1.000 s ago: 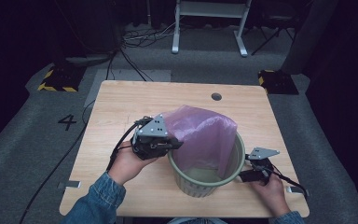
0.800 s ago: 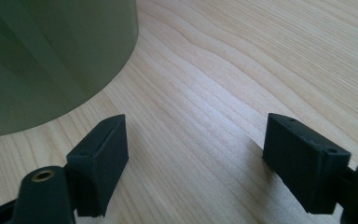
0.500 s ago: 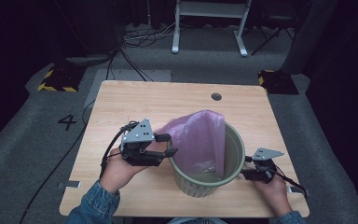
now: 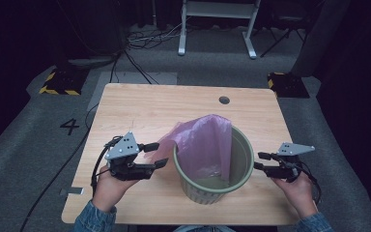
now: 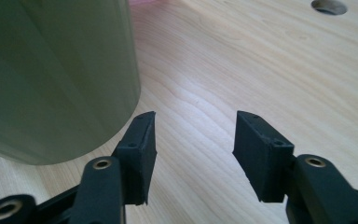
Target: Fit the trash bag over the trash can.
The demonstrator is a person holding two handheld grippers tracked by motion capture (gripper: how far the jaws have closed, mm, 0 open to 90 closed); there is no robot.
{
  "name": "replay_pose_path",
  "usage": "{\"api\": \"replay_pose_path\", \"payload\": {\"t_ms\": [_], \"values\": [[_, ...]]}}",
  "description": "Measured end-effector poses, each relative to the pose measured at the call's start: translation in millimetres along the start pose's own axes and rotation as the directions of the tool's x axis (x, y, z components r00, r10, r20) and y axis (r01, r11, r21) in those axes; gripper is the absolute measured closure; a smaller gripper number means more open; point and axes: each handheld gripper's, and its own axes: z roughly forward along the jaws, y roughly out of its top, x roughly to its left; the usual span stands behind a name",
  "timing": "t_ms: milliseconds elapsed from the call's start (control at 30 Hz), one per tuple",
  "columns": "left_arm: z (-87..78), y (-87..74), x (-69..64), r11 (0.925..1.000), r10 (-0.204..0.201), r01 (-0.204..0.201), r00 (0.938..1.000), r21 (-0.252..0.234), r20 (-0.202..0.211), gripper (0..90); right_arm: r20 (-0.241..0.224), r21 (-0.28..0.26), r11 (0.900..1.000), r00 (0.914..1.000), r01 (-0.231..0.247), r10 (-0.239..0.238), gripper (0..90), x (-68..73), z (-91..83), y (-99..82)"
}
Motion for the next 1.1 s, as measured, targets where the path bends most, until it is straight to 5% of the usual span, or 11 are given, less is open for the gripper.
{"api": "replay_pose_path", "payload": {"t_ms": [267,367,667,767,900,1000,1100], "values": [[12.4,-32.6,14.5,0.9976,-0.043,0.046,0.9980,0.053,-0.047,36.6,0.010,0.004,0.9991,0.9990,0.042,-0.042,44.4,0.8,-15.8,23.4],[20.4,-41.5,20.0,0.9964,-0.018,0.026,0.9951,0.081,-0.097,36.9,-0.007,-0.018,0.9995,0.9996,0.026,-0.026,44.3,-0.3,-19.0,28.1],[57.9,-52.7,32.0,0.9868,0.026,-0.002,0.9887,0.162,-0.148,35.1,-0.045,-0.050,0.9988,0.9990,-0.002,0.000,44.1,1.7,-24.8,34.0],[66.2,-54.6,40.2,0.9875,0.008,0.018,0.9863,0.157,-0.164,36.2,-0.061,-0.062,0.9979,0.9980,-0.019,0.015,44.0,1.1,-26.3,35.3],[72.0,-57.9,54.9,0.9909,-0.039,0.058,0.9875,0.122,-0.152,52.8,-0.064,-0.059,0.9981,0.9979,-0.017,0.013,43.8,2.5,-26.3,37.8],[76.7,-59.4,65.8,0.9902,-0.080,0.087,0.9946,0.109,-0.067,75.4,-0.064,-0.056,0.9983,0.9979,-0.011,0.007,43.8,3.7,-26.1,40.3],[76.2,-57.1,74.5,0.9902,-0.121,0.122,0.9924,0.068,-0.018,86.3,-0.066,-0.060,0.9982,0.9978,-0.007,0.003,43.7,4.4,-26.6,43.4]]}}
